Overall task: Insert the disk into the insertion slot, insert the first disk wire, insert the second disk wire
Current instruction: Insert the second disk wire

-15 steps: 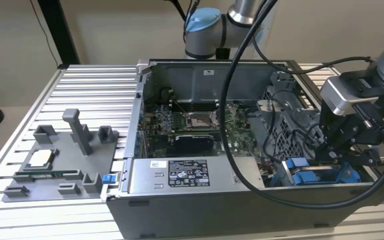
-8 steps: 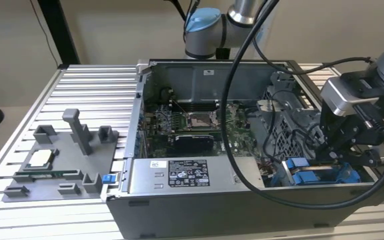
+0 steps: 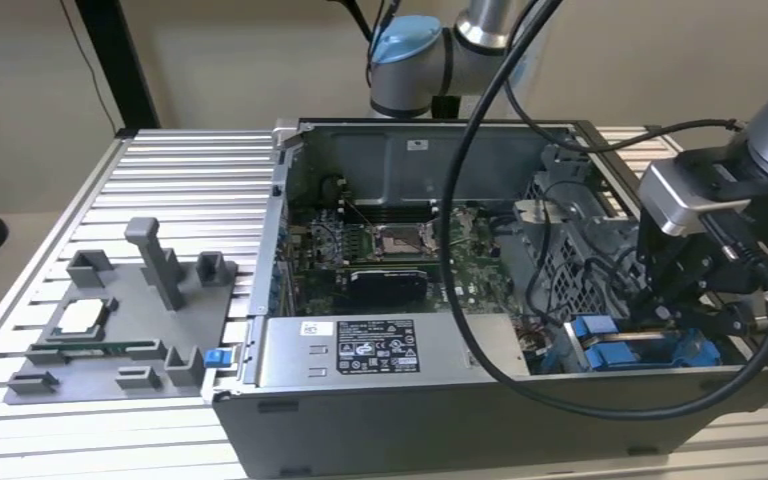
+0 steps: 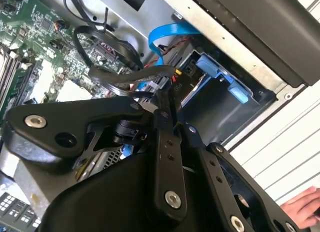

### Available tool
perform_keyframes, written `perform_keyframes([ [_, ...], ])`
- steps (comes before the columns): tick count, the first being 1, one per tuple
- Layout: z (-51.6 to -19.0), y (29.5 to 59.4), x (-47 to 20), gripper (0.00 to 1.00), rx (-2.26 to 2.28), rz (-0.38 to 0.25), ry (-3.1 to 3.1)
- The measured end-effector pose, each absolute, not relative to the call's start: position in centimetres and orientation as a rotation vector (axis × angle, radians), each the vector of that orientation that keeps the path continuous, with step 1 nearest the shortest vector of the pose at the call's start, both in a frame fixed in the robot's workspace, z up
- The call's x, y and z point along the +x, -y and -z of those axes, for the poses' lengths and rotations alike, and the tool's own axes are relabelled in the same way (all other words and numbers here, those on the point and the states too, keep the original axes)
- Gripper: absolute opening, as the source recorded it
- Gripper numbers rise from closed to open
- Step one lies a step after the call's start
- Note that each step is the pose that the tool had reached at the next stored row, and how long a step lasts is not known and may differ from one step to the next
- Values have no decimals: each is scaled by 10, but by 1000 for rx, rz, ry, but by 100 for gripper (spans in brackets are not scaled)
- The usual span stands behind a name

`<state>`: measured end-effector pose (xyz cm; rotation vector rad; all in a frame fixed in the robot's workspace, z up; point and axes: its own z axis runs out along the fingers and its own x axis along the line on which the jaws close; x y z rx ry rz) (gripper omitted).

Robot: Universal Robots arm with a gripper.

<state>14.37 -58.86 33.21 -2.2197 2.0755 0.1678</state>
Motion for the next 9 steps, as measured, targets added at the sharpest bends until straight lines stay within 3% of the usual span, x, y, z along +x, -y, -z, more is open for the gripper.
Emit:
perform_keyframes([
  [1,-332,589,144,100,-2220,-168,-2075],
  [9,-358,589,144,100,-2220,-168,-2075],
])
